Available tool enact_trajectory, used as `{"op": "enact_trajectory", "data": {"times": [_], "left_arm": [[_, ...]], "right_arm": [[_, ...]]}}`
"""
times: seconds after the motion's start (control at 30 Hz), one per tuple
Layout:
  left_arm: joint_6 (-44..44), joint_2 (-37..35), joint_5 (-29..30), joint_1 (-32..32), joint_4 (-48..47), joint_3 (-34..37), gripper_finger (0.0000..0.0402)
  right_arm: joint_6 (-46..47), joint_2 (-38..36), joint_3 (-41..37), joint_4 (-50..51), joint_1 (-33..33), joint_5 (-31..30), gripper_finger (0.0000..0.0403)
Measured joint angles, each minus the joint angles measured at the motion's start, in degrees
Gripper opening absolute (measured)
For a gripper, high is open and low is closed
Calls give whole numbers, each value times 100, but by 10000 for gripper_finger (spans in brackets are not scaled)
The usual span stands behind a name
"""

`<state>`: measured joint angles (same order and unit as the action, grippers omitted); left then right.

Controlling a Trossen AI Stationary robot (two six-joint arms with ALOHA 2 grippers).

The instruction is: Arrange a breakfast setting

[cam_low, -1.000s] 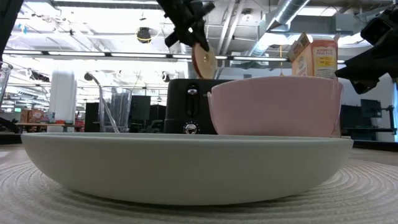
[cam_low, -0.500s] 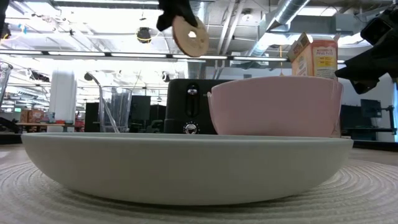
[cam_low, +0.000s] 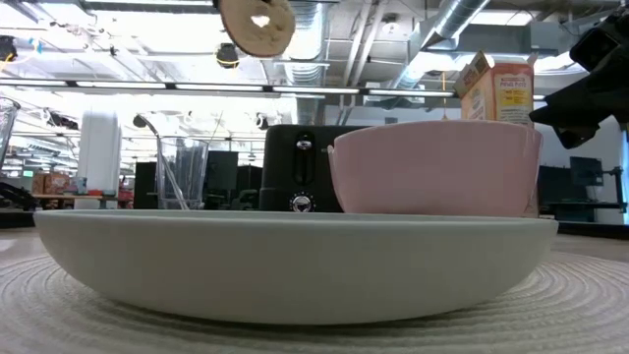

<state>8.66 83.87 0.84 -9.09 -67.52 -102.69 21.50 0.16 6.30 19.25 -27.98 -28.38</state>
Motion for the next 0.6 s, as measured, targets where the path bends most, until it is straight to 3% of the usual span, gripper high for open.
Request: {"op": "enact_trajectory", "data": {"times": [0.23,0.6], "left_arm": [[423,-830,381,506,436,1025,57],[1307,-2365,211,836,2860,3822,57]], "right_arm": [[0,1,1,2,1,0,159],[-1,-2,0,0,-1,0,159]]}}
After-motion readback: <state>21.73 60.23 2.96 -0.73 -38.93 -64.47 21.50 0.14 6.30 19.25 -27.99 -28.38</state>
